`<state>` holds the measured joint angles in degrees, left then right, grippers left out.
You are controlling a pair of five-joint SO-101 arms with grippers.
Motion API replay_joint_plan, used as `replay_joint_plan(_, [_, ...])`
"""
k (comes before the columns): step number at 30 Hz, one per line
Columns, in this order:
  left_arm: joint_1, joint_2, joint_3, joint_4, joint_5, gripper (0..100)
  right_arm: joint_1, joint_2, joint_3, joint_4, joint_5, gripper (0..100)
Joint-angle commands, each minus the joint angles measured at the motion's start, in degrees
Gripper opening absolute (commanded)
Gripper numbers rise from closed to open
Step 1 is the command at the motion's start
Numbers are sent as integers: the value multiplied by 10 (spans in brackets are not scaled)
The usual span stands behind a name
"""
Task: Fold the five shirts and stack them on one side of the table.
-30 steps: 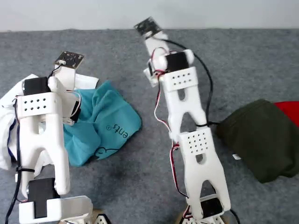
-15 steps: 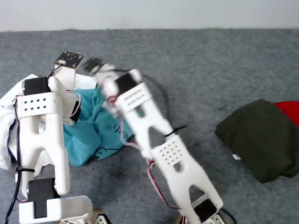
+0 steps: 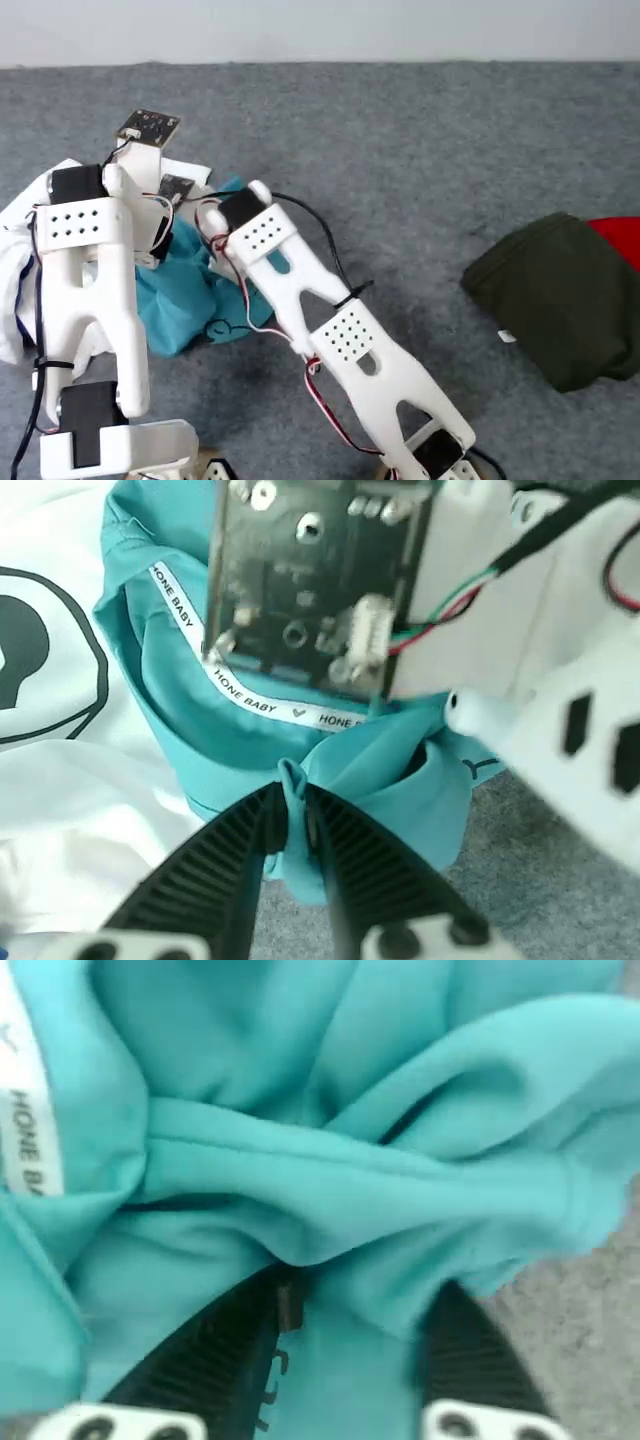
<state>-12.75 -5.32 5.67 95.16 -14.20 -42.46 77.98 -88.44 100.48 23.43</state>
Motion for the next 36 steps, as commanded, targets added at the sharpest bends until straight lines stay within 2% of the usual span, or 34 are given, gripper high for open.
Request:
replay_joint_plan(1, [0,-25,-1,-5,-2,13,50,-6,9,25,7,9])
replay_joint_plan(5, [0,-25,-1,-5,-2,13,116,-39,11,28,6,9])
replay_joint_plan(8, [0,-25,-1,-5,-2,13,170,-86,69,28,6,9])
replay_joint_plan(13, [1,-25,-1,-7,-2,13,225,-233,374,26,6,10])
replay_joint_plan(19, [10,-25,-1,-6,-1,13,229,-442,750,22,30,10])
replay_joint_plan(24, [69,-25,-1,-5,-1,13,228,-597,898,14,33,17])
replay_joint_plan(29, [120,-21,-1,-5,-2,13,226,-782,951,26,26,158])
replay_joint_plan(33, [129,-21,-1,-4,-2,13,231,-932,987,24,26,295])
replay_joint_plan(36, [124,-25,-1,-4,-2,13,231,-1029,1013,23,25,318])
